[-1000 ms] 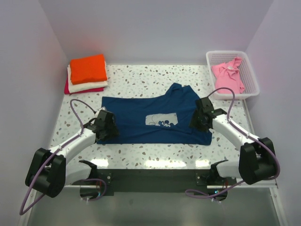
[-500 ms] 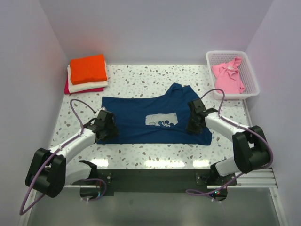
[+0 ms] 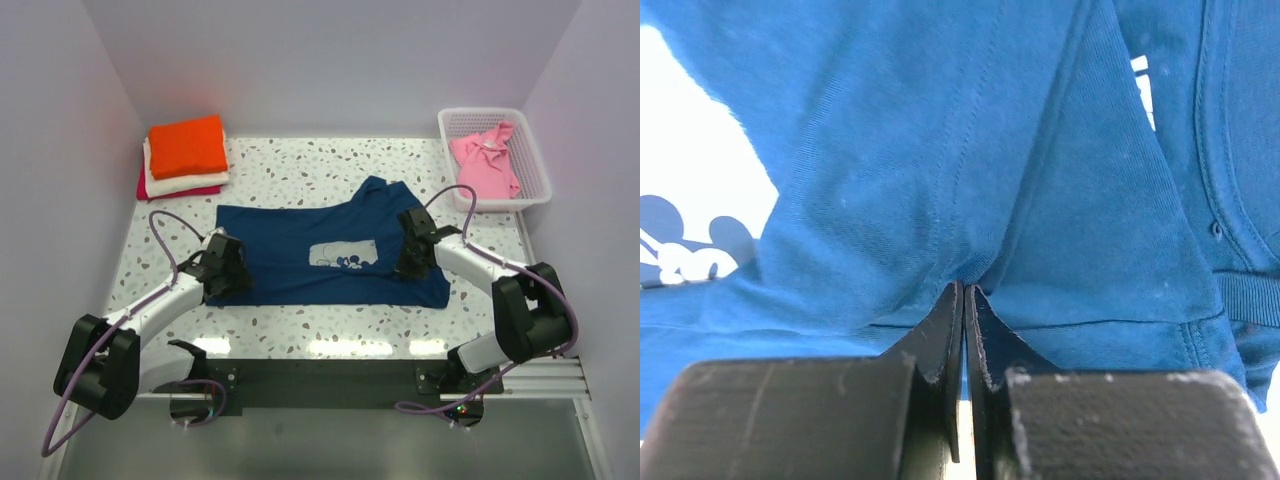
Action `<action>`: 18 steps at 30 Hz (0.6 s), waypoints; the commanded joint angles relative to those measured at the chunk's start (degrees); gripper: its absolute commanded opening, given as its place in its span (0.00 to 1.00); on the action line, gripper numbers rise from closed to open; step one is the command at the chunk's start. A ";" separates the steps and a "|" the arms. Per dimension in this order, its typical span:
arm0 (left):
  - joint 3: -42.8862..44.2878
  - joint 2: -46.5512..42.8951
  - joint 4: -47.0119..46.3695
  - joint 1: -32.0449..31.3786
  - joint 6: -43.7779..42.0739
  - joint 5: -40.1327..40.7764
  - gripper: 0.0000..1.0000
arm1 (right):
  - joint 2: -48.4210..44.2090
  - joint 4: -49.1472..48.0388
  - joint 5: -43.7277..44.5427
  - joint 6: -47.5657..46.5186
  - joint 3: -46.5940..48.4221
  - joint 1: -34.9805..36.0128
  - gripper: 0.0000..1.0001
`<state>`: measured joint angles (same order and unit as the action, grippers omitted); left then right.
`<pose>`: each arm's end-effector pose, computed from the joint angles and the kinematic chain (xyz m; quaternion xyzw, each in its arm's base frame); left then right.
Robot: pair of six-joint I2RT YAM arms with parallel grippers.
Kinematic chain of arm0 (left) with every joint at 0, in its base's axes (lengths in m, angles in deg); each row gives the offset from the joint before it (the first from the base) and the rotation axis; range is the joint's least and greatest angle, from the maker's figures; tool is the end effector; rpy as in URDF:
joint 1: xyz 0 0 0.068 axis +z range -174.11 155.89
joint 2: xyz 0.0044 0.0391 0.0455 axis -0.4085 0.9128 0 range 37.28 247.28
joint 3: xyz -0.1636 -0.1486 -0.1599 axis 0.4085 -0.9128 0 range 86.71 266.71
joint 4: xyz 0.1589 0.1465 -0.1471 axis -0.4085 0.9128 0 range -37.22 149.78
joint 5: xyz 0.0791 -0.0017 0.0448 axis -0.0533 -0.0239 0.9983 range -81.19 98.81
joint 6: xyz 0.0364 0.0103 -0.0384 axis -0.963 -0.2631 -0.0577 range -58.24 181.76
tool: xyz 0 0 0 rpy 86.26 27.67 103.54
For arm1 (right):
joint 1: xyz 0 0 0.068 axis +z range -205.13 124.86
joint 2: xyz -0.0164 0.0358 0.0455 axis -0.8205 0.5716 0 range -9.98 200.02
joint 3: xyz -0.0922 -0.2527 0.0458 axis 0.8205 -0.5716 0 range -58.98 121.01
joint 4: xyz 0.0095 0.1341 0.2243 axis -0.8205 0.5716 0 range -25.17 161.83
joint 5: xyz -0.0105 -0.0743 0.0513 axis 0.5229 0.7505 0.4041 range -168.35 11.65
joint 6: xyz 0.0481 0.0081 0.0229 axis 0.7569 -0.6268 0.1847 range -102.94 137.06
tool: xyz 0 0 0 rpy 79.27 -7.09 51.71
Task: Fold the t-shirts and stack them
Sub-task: Fold the tshirt
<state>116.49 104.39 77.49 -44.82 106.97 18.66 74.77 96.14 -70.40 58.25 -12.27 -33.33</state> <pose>0.1889 -0.0649 0.1595 -0.2253 0.9404 -0.0610 0.2473 0.2473 0.0937 0.1706 0.1774 0.9653 0.0353 0.1881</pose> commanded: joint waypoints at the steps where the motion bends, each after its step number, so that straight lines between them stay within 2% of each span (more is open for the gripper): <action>1: 0.98 -0.75 -0.45 0.06 -0.91 1.14 0.56 | -1.16 0.94 0.84 0.03 3.29 0.26 0.00; 10: 0.81 -0.75 -0.71 0.06 -1.00 0.96 0.56 | -0.03 1.74 0.67 -0.58 6.89 0.26 0.00; 18: 0.98 -0.40 -0.89 0.06 -1.00 0.79 0.56 | 7.78 1.74 -0.12 -3.30 17.34 0.87 0.00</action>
<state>116.49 104.39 77.47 -44.82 106.97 18.66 79.05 98.04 -70.42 56.87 -0.22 -33.27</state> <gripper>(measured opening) 0.562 0.008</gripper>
